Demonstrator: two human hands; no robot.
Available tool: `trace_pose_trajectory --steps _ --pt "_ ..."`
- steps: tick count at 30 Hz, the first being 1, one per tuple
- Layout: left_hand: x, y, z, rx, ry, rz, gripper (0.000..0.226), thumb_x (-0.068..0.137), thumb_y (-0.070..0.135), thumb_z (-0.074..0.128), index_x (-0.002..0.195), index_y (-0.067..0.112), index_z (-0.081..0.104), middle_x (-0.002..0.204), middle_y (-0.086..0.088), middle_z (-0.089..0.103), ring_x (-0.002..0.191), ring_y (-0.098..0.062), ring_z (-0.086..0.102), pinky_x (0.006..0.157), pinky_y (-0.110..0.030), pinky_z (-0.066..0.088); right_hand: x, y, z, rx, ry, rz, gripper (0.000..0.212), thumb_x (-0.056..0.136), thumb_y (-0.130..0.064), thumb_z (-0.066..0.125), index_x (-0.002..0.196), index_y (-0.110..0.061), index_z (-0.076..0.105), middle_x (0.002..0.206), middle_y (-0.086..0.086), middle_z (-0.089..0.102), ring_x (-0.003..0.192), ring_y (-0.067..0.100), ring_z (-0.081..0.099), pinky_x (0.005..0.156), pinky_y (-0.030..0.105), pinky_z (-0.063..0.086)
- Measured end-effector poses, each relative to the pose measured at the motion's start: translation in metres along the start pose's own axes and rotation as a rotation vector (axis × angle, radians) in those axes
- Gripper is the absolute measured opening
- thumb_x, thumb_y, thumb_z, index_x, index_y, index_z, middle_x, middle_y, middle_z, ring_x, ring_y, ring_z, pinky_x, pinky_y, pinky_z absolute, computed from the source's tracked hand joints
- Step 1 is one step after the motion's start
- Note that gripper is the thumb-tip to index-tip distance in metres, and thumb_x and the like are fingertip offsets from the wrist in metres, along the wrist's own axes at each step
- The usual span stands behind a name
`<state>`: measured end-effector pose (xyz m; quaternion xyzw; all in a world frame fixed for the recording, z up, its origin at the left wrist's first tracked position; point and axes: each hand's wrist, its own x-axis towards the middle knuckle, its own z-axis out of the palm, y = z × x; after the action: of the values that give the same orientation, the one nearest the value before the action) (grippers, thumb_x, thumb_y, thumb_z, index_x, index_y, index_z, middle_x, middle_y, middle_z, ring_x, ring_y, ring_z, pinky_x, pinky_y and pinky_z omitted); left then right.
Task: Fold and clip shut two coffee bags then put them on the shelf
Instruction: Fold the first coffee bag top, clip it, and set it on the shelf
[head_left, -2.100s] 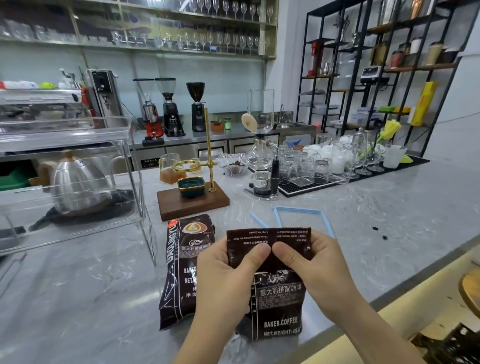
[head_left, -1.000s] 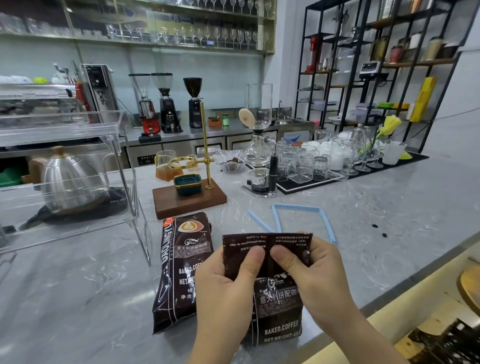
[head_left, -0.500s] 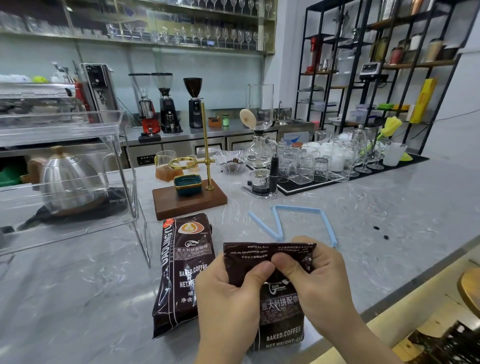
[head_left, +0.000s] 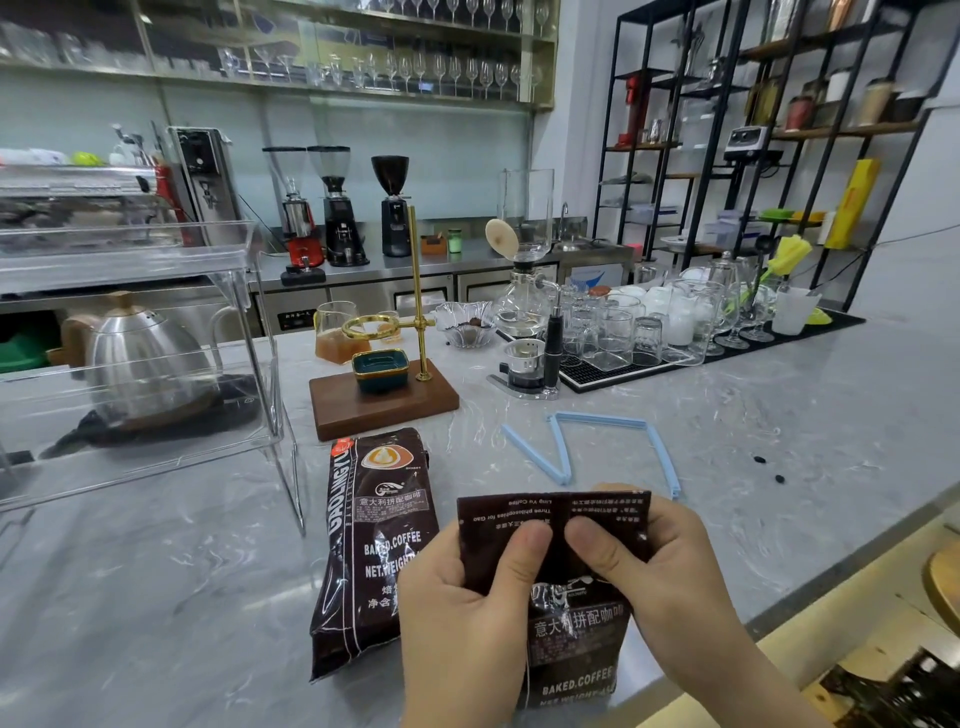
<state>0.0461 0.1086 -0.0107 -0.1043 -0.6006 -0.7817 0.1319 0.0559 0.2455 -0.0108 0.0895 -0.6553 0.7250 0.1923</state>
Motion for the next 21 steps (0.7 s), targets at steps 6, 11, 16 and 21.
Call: trace_pose_trajectory --steps 6,11,16,21 --pt "0.002 0.000 0.000 0.010 0.010 0.012 0.010 0.066 0.024 0.075 0.069 0.014 0.076 0.062 0.001 0.078 0.056 -0.002 0.071 0.053 -0.011 0.052 0.021 0.013 -0.019 0.234 -0.014 0.158 0.060 0.079 -0.060 0.061 0.089 -0.002 0.074 0.082 0.023 0.070 0.079 0.031 0.066 0.070 0.038 0.053" --pt "0.001 0.000 0.001 0.009 0.015 0.007 0.012 0.066 0.023 0.074 0.071 0.012 0.076 0.064 0.000 0.079 0.057 -0.002 0.072 0.052 -0.011 0.052 0.079 0.063 -0.035 -0.385 0.261 0.097 0.011 0.092 -0.016 0.061 0.095 -0.016 0.072 0.091 0.000 0.073 0.090 0.023 0.068 0.082 0.033 0.054" --pt "0.001 0.000 0.003 0.001 0.034 -0.004 0.005 0.064 0.023 0.075 0.066 0.019 0.078 0.064 0.002 0.079 0.058 -0.001 0.073 0.053 -0.009 0.051 0.126 0.123 -0.047 -1.098 0.021 0.196 0.050 0.089 -0.041 0.059 0.136 -0.028 0.051 0.147 0.010 0.044 0.138 0.029 0.039 0.111 0.043 0.032" --pt "0.002 -0.001 0.003 0.001 0.061 0.009 0.008 0.062 0.023 0.075 0.063 0.028 0.079 0.058 0.004 0.077 0.053 0.001 0.070 0.051 -0.009 0.051 0.137 0.146 -0.046 -1.346 -0.115 0.293 0.048 0.088 -0.056 0.035 0.124 -0.034 0.059 0.129 0.003 0.057 0.129 0.031 0.046 0.106 0.045 0.035"
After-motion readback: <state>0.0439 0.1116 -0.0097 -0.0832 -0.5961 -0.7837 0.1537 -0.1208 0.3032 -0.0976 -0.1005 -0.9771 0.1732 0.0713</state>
